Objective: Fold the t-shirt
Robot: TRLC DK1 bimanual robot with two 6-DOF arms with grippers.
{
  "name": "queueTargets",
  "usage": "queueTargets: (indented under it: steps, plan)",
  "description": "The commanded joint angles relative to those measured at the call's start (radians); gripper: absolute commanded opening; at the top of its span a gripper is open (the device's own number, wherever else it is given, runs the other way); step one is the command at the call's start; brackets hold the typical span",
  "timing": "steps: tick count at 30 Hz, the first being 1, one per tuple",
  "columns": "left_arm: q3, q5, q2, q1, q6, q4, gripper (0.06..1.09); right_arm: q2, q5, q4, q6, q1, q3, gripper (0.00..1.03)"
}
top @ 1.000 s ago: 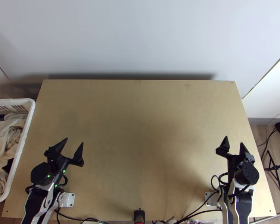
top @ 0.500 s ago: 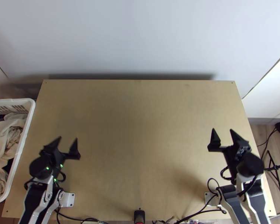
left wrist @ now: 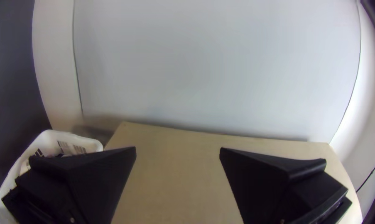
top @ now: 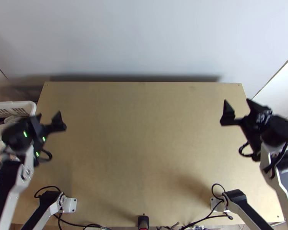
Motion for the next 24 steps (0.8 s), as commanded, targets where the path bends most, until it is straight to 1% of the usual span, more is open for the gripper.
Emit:
queueTargets:
  steps: [1,2,7,12,15,20,22,24]
  plan:
    - [0.433,-0.003,0.247,-0.008,-0.060,-0.162,1.04,0.183,0.001,-0.033,-0.031,-0.004,0.221,0.98]
    - [0.482,0.000,0.273,-0.014,-0.092,-0.178,1.04,0.198,0.000,-0.033,-0.021,0.004,0.236,0.98]
    - [0.703,0.014,0.420,-0.055,-0.101,-0.236,1.04,0.316,0.001,-0.024,0.000,0.039,0.382,0.98]
    - [0.843,0.039,0.553,-0.064,-0.114,-0.264,1.04,0.483,0.003,-0.050,0.015,0.043,0.577,0.98]
    - [0.910,0.040,0.633,-0.063,-0.117,-0.251,1.04,0.569,0.012,-0.068,0.015,0.039,0.659,0.98]
    - [1.002,0.025,0.794,-0.055,-0.127,-0.256,1.04,0.683,0.034,-0.051,0.011,0.002,0.728,0.98]
    - [1.001,0.025,0.831,-0.061,-0.091,-0.235,1.04,0.703,0.034,-0.045,0.014,-0.004,0.728,0.98]
    - [1.001,0.023,0.848,-0.066,-0.085,-0.219,1.04,0.709,0.035,-0.045,0.019,-0.006,0.719,0.98]
